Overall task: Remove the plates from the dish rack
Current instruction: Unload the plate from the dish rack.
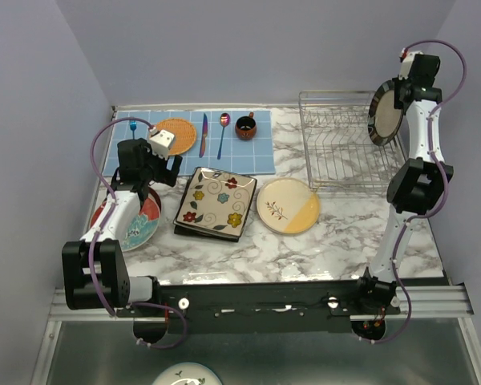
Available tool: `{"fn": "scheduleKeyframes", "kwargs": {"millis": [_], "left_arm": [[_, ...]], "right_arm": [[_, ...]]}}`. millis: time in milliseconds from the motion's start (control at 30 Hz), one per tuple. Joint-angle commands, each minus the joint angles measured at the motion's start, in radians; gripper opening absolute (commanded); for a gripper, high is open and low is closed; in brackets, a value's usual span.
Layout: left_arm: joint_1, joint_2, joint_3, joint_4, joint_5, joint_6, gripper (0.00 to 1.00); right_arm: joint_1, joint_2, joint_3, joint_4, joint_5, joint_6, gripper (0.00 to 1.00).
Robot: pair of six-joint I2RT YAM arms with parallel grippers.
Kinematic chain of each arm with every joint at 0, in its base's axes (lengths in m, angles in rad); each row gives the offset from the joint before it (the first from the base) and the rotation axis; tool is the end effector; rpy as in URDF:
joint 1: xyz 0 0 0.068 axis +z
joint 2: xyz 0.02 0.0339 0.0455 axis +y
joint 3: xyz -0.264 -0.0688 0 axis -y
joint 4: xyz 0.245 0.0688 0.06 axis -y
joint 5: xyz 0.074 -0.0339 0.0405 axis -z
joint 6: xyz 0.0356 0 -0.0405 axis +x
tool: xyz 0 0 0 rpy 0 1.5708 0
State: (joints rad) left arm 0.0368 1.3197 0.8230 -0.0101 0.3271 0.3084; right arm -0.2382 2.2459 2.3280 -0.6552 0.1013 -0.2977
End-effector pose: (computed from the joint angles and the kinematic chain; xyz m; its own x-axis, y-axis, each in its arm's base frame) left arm 0.2928 -0.0007 0.2529 -0.3875 0.2734 -0.8804 0.3815 0.9170 0.1168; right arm 0.5008 -0.1253 0.3401 -0.5968 -0.1554 -0.7872 0.1488 0.9426 -0.2989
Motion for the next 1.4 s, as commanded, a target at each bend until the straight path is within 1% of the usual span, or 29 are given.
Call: {"fn": "scheduleKeyframes", "kwargs": {"millis": [0,200,300,333,367,467,833,1033,1367], "left_arm": [[-0.003,-0.005,-0.016,-0.014,0.021,-0.002,0.99],[-0.005,0.010,-0.013,-0.010,0.024,-0.002,0.99],[-0.005,0.019,-0.010,-0.007,0.029,-0.002,0.99],[-0.005,0.022,-0.009,-0.005,0.032,-0.003,0.99],[-0.003,0.024,-0.008,-0.004,0.032,-0.005,0.99],[-0.005,0.032,-0.007,0.004,0.039,-0.008,0.99],[-0.006,0.035,-0.012,0.004,0.052,-0.006,0.99],[-0.005,0.027,-0.019,0.004,0.056,-0.003,0.99],[-0.005,0.018,-0.013,-0.007,0.063,-0.005,0.99]], "right_arm": [[0.002,-0.137,0.027,0.109,-0.086,0.069,0.01],[0.011,-0.157,-0.001,0.123,-0.071,0.081,0.01],[0.013,-0.199,-0.061,0.143,-0.078,0.106,0.01],[0.013,-0.215,-0.115,0.153,-0.084,0.124,0.01],[0.014,-0.248,-0.143,0.164,-0.087,0.135,0.01],[0.027,-0.282,-0.220,0.195,-0.091,0.147,0.01],[0.053,-0.341,-0.248,0.215,0.004,0.088,0.01],[0.079,-0.397,-0.309,0.247,0.069,0.034,0.01],[0.085,-0.451,-0.299,0.223,0.090,0.014,0.01]]}}
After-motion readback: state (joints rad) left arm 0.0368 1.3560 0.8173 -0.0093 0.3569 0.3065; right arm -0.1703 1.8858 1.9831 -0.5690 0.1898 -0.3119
